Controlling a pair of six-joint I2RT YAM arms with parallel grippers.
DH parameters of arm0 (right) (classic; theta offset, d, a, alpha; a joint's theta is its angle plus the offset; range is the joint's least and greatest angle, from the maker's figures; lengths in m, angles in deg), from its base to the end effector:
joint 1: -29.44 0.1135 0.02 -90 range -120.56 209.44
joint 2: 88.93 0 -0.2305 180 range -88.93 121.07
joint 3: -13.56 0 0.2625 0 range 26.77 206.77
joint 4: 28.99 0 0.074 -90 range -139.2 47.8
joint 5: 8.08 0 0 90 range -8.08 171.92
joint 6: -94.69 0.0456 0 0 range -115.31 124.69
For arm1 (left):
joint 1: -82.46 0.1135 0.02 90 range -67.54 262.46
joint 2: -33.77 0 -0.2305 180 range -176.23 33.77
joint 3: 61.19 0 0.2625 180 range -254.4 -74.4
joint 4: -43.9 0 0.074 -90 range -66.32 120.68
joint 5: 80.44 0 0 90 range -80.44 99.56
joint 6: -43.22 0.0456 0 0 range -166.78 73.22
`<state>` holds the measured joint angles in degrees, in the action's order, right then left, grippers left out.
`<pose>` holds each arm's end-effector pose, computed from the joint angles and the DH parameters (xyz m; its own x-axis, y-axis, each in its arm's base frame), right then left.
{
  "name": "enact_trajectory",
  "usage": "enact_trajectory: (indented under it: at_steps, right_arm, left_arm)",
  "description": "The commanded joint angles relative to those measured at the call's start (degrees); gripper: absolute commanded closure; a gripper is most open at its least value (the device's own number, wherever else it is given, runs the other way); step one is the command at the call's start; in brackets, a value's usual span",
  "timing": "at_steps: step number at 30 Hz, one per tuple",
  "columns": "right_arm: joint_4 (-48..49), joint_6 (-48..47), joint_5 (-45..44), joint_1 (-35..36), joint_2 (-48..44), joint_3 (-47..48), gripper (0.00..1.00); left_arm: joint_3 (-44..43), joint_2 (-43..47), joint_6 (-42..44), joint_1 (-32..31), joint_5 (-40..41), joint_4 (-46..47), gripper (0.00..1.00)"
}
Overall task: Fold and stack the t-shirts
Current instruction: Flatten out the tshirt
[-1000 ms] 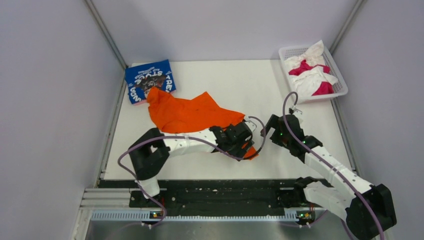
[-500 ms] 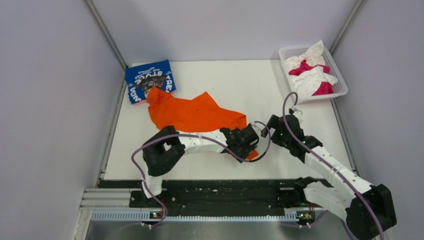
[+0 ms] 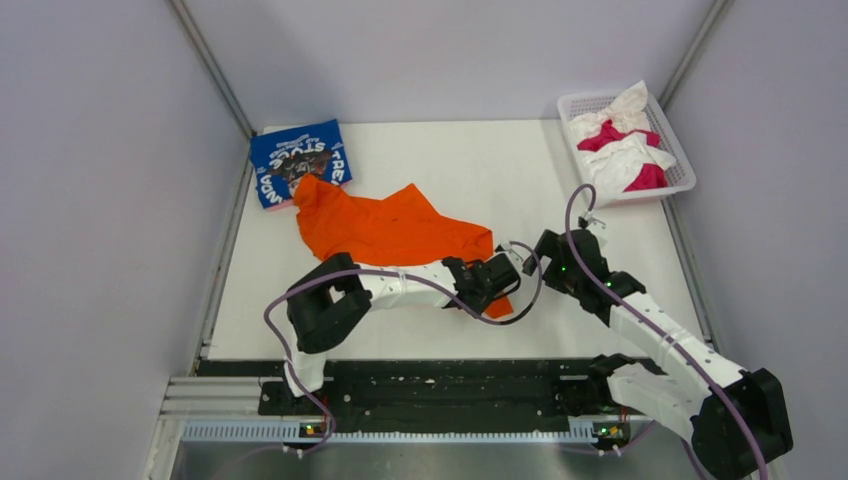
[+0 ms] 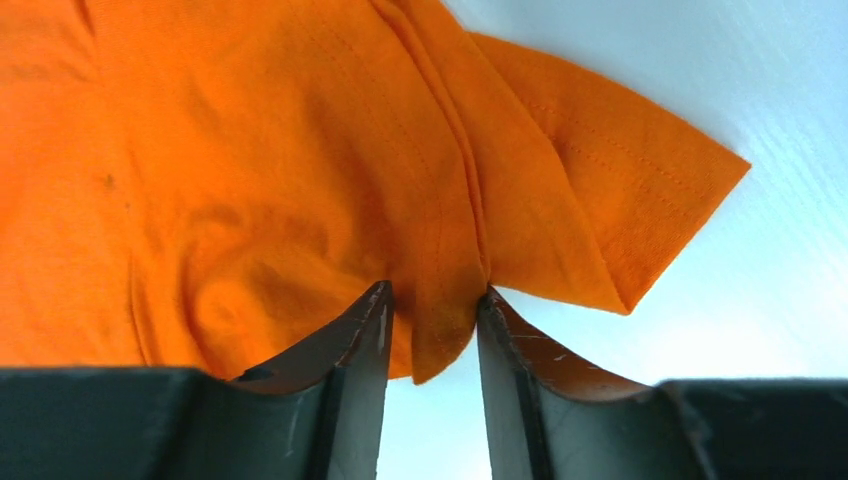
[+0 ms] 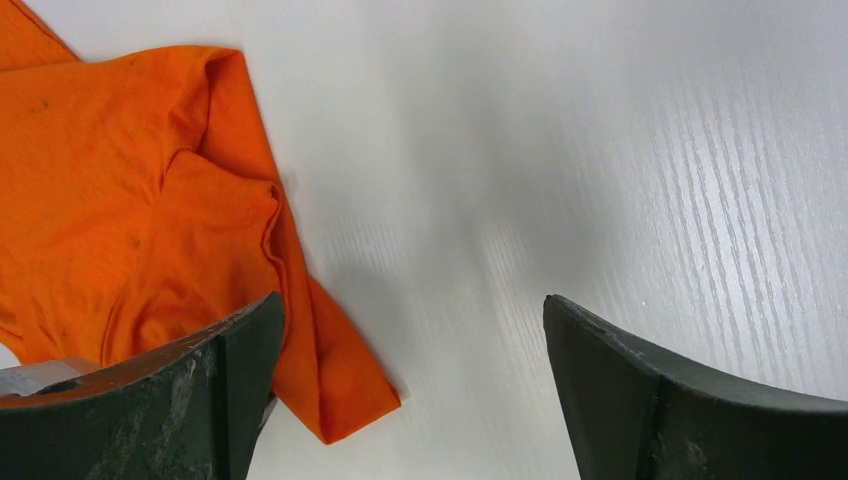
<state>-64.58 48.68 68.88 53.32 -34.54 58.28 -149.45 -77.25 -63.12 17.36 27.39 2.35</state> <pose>0.2126 0.0829 0.1727 -0.6403 0.4565 -0.6177 0.2718 0.8869 0.3736 0.1792 -0.3530 0.1213 -0.5913 0.6377 -0.4936 0.6682 0.7301 0.1428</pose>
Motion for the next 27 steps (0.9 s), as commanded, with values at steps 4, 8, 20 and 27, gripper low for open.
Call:
enact_trajectory:
  at_steps: [4, 8, 20, 27]
  right_arm:
    - [0.1, -0.9, -0.9, -0.7, 0.1, 0.9, 0.01]
    - [0.2, -1.0, -0.9, -0.6, 0.0, 1.0, 0.01]
    - [0.4, -5.3, 6.5, -0.7, 1.4, 1.1, 0.02]
    - [-3.4, -5.6, 7.8, 8.4, 5.9, 1.8, 0.14]
  left_arm:
    - [1.0, 5.5, 0.4, 0.0, 3.8, -1.0, 0.6]
    - [1.3, 5.8, 0.1, 0.1, 4.6, -1.6, 0.6]
    - [4.4, 11.4, -6.1, 1.9, 11.5, 0.1, 1.0]
    - [11.8, 26.8, -17.2, 9.0, 19.8, -2.4, 1.0]
